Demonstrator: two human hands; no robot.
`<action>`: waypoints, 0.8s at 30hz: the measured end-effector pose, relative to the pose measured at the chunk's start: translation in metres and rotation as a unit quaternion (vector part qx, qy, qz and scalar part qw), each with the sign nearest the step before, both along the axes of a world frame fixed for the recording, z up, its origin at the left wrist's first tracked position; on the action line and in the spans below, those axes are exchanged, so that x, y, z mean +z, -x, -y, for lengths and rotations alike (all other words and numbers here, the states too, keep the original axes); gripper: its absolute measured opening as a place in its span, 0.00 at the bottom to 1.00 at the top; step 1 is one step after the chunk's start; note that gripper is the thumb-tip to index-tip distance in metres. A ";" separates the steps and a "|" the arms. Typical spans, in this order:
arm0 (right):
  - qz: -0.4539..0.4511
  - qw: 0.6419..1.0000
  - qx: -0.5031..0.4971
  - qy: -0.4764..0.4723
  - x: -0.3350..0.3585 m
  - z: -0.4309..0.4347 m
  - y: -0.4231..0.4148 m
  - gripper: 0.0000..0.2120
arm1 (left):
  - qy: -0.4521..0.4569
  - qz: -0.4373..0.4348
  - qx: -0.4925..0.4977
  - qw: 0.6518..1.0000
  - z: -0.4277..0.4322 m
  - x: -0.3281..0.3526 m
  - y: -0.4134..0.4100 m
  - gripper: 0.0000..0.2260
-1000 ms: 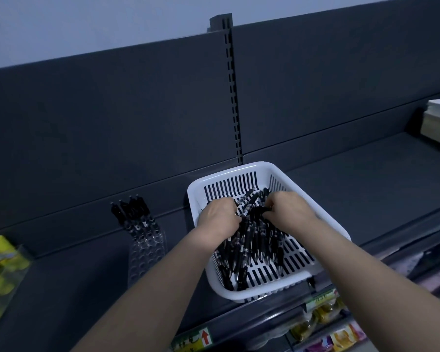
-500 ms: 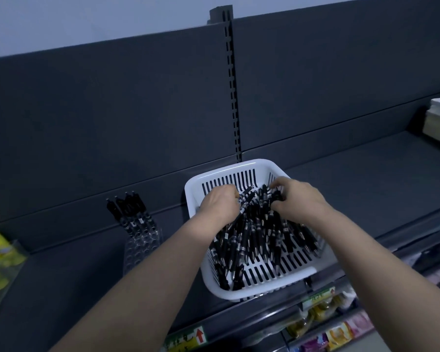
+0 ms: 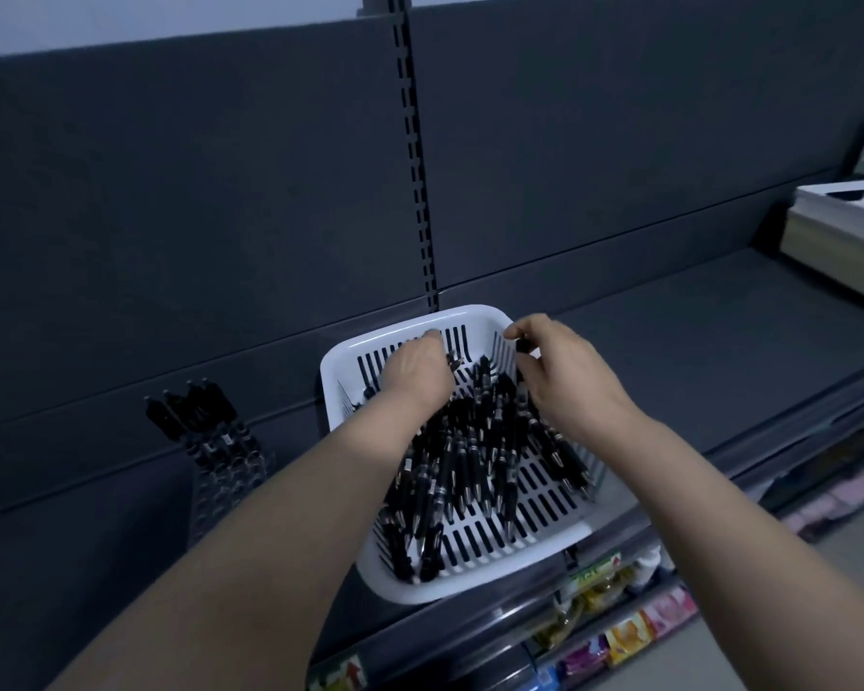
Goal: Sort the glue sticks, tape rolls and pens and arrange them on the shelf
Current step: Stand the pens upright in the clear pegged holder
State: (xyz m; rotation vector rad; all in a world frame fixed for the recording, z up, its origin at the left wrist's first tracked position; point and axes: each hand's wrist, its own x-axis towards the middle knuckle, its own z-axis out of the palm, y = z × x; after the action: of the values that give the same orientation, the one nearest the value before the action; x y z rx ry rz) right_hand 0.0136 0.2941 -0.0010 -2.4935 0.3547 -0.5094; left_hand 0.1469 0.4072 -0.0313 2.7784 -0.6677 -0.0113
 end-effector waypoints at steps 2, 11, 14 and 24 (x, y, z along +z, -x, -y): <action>0.024 1.000 0.011 -0.002 0.009 -0.012 -0.004 0.12 | 0.063 0.027 0.014 0.998 -0.020 0.019 0.002 0.22; 0.101 0.984 0.142 -0.037 0.054 -0.122 -0.050 0.11 | 0.255 0.135 0.073 0.955 -0.175 0.091 0.023 0.11; 0.091 0.977 0.188 -0.034 0.053 -0.158 -0.066 0.09 | 0.250 0.156 0.120 0.948 -0.220 0.095 0.026 0.10; 0.067 0.978 0.199 -0.011 0.027 -0.212 -0.096 0.12 | 0.234 0.154 0.159 0.947 -0.270 0.055 0.008 0.10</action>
State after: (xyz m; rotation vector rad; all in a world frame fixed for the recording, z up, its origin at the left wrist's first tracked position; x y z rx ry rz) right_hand 0.1093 0.5060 0.0260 -2.4039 -0.1890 -0.4990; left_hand 0.1388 0.6775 0.0237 2.4008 -0.2337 0.5807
